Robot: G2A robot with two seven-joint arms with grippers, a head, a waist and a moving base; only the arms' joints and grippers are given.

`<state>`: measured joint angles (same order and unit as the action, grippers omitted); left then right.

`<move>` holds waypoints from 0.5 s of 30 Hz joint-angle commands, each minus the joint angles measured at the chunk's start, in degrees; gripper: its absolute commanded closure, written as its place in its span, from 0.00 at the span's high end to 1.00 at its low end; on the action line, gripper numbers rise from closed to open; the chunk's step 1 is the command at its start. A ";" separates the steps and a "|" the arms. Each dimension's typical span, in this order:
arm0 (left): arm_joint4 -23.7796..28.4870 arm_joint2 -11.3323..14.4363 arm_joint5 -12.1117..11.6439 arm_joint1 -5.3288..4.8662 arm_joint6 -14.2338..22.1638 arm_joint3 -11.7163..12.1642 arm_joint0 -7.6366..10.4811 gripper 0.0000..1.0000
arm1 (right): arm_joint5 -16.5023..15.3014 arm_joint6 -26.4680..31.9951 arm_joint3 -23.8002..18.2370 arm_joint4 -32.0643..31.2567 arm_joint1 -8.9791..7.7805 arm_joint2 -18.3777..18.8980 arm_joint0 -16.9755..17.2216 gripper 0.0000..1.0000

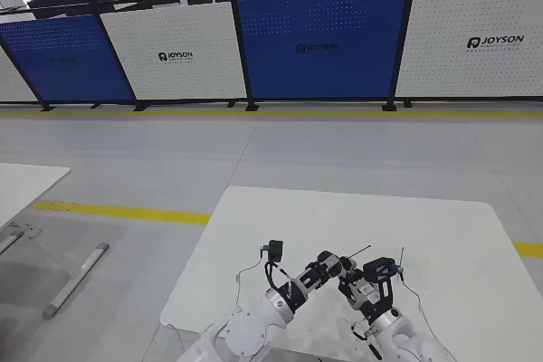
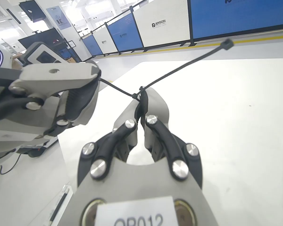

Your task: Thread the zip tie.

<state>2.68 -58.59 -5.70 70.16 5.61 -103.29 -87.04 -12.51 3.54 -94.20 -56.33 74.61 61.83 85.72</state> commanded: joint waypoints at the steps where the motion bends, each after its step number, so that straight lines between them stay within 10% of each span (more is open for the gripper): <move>1: -0.02 -0.03 -0.18 0.00 0.15 0.00 0.05 0.00 | 0.10 0.20 0.12 -0.08 0.02 -0.13 -0.13 0.00; 15: 0.37 -0.62 -2.03 -0.10 1.13 -0.11 -0.14 0.00 | 2.67 0.02 0.97 -4.56 0.12 -1.37 -0.61 0.00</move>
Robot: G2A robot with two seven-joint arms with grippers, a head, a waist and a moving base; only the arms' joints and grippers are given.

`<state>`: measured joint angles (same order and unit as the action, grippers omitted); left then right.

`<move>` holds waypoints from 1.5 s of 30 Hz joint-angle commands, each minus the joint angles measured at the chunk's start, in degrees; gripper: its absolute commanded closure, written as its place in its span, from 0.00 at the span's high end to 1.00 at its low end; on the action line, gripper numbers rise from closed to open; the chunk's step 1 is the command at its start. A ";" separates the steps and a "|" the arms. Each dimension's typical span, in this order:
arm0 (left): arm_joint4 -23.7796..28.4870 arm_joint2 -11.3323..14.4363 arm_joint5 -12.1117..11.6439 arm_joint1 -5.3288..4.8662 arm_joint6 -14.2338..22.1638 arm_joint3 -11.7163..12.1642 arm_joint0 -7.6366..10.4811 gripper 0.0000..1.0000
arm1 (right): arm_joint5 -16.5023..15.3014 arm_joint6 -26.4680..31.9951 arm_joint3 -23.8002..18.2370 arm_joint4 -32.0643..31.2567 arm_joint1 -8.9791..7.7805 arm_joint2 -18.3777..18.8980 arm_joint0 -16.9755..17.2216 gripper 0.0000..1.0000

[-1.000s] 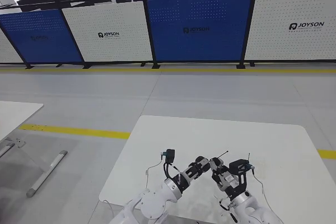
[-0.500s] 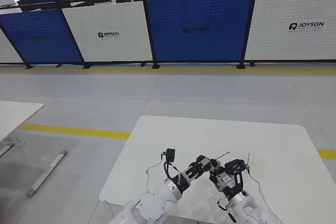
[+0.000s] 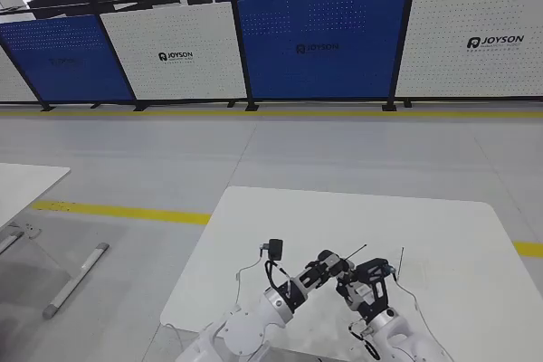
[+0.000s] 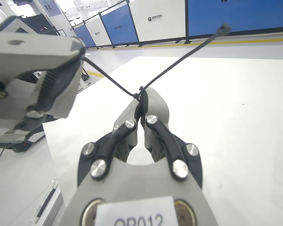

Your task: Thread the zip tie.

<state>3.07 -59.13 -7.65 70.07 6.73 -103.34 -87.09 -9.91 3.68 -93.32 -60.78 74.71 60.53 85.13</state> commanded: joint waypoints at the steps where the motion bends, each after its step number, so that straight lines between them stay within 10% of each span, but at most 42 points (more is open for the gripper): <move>1: -0.01 -0.14 -0.12 -0.03 0.03 -0.10 -0.15 0.00 | 0.05 -0.20 0.17 -0.23 0.02 -0.12 -0.04 0.00; 25: 0.34 -0.94 -0.81 -0.11 -0.36 -0.95 -0.90 0.00 | -0.64 -1.42 0.05 -0.14 -0.24 1.09 1.13 0.00; 39: -1.47 -1.05 3.72 0.15 -4.12 -0.16 -0.50 0.00 | 0.09 -9.42 -3.10 6.78 -0.36 5.46 4.57 0.00; 40: -1.58 -1.07 4.19 0.16 -4.34 -0.08 -0.46 0.36 | 0.16 -9.56 -3.18 7.24 -0.35 5.63 4.71 0.00; 42: -1.97 -0.99 4.65 0.22 -4.87 -0.02 -0.36 0.44 | 0.60 -9.60 -3.28 8.07 -0.33 5.99 4.91 0.00; 45: -2.28 -1.23 5.16 0.28 -5.86 0.11 -0.30 0.92 | 1.06 -9.87 -3.51 10.06 -0.27 6.70 5.18 0.00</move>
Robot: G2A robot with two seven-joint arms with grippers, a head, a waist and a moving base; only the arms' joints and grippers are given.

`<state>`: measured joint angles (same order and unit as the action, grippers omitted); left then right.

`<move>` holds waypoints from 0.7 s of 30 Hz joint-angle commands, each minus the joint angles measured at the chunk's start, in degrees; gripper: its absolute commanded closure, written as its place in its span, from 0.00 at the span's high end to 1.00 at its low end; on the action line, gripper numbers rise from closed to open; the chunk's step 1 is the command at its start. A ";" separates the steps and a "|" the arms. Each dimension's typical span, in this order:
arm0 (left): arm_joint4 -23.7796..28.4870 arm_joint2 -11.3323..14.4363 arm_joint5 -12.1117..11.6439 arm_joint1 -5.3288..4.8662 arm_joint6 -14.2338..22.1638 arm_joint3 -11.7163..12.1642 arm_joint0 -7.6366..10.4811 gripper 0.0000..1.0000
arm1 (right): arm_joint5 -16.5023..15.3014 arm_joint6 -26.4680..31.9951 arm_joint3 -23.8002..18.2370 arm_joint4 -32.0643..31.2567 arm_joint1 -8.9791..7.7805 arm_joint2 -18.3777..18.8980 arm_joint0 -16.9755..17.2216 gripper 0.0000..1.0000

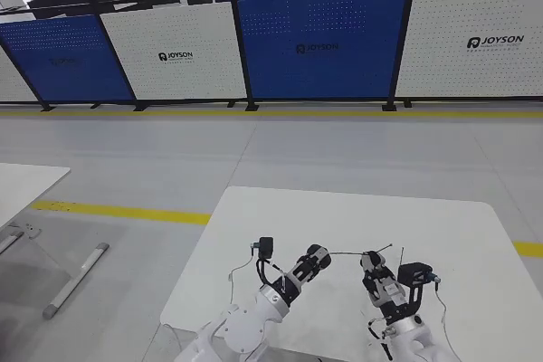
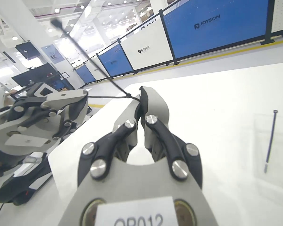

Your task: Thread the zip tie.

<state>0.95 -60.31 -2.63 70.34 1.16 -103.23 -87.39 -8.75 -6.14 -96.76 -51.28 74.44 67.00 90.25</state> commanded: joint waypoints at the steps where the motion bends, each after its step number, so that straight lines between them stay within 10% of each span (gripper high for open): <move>1: -0.07 -0.11 0.27 0.03 -0.39 0.07 0.00 1.00 | -0.23 -0.18 -0.14 1.05 0.00 0.46 0.20 0.00; 21: -1.50 0.51 3.83 0.64 -4.53 2.08 1.42 1.00 | -1.13 2.39 0.63 2.05 0.07 0.10 0.01 0.00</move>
